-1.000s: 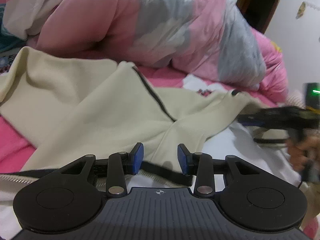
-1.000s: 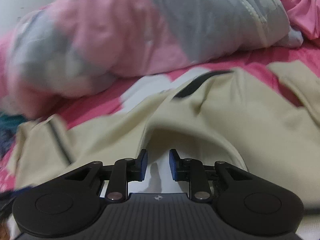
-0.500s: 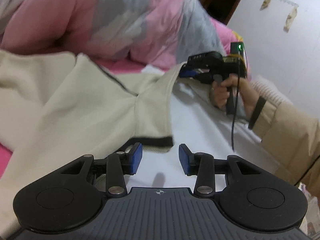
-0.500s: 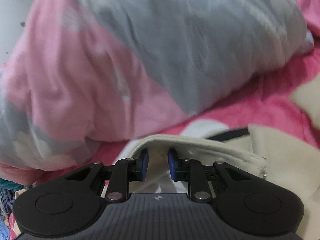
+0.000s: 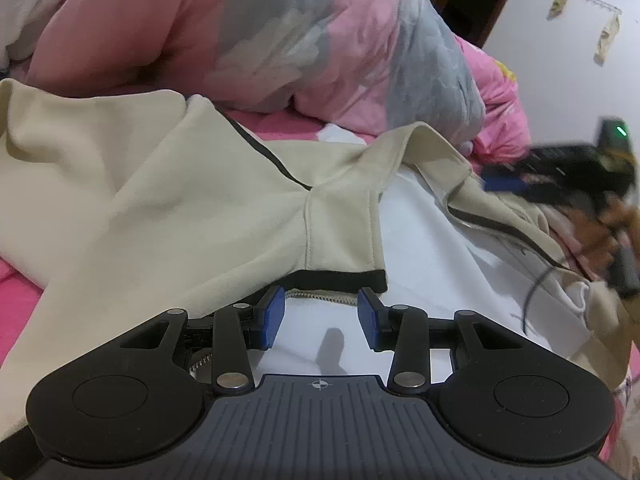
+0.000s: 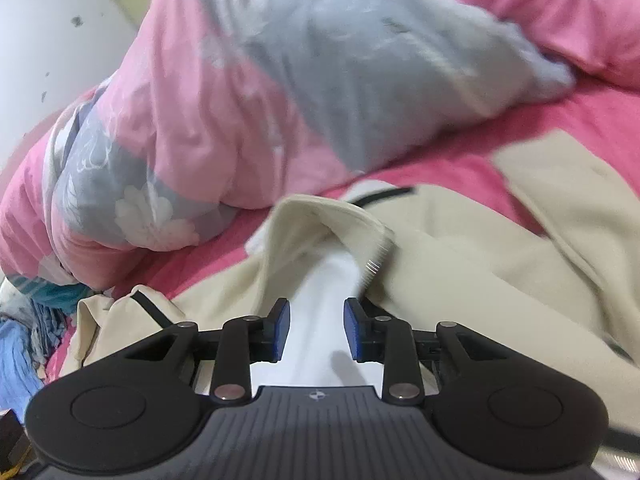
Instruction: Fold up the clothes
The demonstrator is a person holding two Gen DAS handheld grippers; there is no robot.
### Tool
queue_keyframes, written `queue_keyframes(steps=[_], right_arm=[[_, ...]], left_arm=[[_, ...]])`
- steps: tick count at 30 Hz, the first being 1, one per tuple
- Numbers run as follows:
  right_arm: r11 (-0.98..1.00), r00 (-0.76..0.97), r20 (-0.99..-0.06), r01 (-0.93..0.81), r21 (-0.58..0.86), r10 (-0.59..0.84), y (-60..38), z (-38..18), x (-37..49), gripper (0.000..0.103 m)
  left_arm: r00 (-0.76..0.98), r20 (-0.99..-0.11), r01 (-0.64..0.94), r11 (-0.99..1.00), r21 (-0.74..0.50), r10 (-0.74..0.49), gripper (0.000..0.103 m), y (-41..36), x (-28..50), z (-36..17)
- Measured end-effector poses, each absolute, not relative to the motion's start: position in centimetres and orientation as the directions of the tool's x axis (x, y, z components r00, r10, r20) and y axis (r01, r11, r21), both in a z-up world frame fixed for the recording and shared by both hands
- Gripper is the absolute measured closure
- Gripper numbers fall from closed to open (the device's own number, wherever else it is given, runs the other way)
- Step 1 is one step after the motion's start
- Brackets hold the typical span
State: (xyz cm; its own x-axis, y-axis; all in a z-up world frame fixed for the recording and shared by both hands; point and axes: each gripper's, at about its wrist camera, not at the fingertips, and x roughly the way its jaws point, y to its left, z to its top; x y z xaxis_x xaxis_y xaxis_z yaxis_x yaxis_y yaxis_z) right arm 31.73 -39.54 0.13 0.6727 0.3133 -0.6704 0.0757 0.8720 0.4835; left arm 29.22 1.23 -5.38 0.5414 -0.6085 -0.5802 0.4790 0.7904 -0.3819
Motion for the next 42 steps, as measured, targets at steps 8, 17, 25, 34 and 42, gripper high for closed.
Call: queue_keyframes(steps=[8,17,25,34,42], right_arm=[[0.940,0.548,-0.818,0.158,0.303,0.172,-39.1,-4.7,32.9,0.077],[0.910,0.651,-0.727,0.405,0.088,-0.219,-45.8,-4.4,38.7,0.096],[0.938,0.654,-0.755,0.283,0.201,-0.035,-45.7,-1.3,34.6,0.086],[0.974,0.584,-0.780,-0.124,0.187,0.224,-36.7,3.7,26.5,0.085],[0.969,0.637,-0.732,-0.199,0.147,0.242,-38.6,10.9,15.5,0.058]], left_arm=[[0.649,-0.490,0.413,0.811,-0.415,-0.582,0.063,3.1,29.1,-4.7],[0.613,-0.491,0.436,0.783,-0.443,-0.619,0.062,3.2,29.2,-4.5],[0.615,-0.489,0.430,0.783,-0.449,-0.619,0.062,3.4,29.0,-4.7],[0.630,-0.493,0.408,0.796,-0.447,-0.600,0.062,3.7,29.2,-4.8],[0.629,-0.476,0.414,0.783,-0.463,-0.614,0.059,4.3,28.6,-3.8]])
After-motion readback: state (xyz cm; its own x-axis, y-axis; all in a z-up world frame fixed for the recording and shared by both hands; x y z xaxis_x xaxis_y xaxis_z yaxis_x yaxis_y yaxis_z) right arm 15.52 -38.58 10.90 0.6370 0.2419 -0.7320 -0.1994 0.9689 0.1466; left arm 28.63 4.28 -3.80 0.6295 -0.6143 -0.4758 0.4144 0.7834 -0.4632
